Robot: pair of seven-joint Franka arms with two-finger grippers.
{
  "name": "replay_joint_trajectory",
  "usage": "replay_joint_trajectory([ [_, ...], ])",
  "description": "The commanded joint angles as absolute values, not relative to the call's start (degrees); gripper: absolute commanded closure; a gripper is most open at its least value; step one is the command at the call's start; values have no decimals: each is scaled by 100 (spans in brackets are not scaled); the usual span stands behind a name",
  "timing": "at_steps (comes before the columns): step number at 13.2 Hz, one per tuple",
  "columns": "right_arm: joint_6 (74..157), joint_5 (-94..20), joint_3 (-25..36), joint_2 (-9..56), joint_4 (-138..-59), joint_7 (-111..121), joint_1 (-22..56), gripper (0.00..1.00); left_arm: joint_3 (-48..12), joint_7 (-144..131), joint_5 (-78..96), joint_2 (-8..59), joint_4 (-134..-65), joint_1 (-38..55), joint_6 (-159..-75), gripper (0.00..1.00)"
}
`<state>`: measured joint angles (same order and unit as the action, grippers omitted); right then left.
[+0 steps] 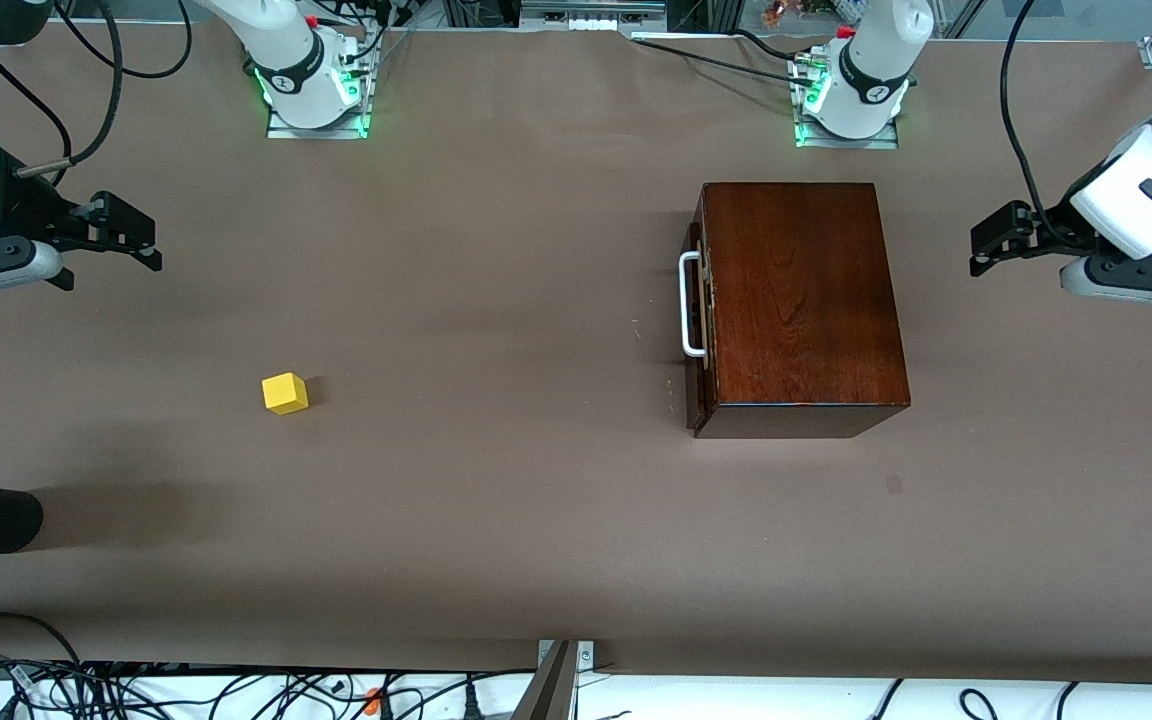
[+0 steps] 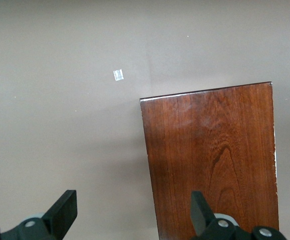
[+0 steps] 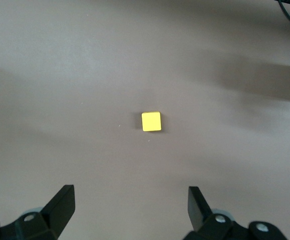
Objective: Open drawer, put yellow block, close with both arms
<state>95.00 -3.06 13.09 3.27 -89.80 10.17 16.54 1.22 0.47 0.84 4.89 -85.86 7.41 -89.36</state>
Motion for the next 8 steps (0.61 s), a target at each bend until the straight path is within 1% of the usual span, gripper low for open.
replay_joint_trajectory([
  [1, 9396, -378, 1318, 387, -8807, 1099, 1617, 0, -200, -209, 176, 501, -8525, 765, -8859, 0],
  [3, 9396, -369, 1318, 387, -8807, 1099, 1617, 0, -586, -596, 176, 501, -8508, 773, -8859, 0],
  [6, 9396, -369, 1318, 387, -8807, 1099, 1617, 0, -1745, -2420, 18, 711, -8482, 791, -8930, 0],
  [8, 9396, -369, 1318, 387, -8807, 1090, 1617, 0, -2519, -3230, -385, 913, -8464, 939, -8930, 0],
])
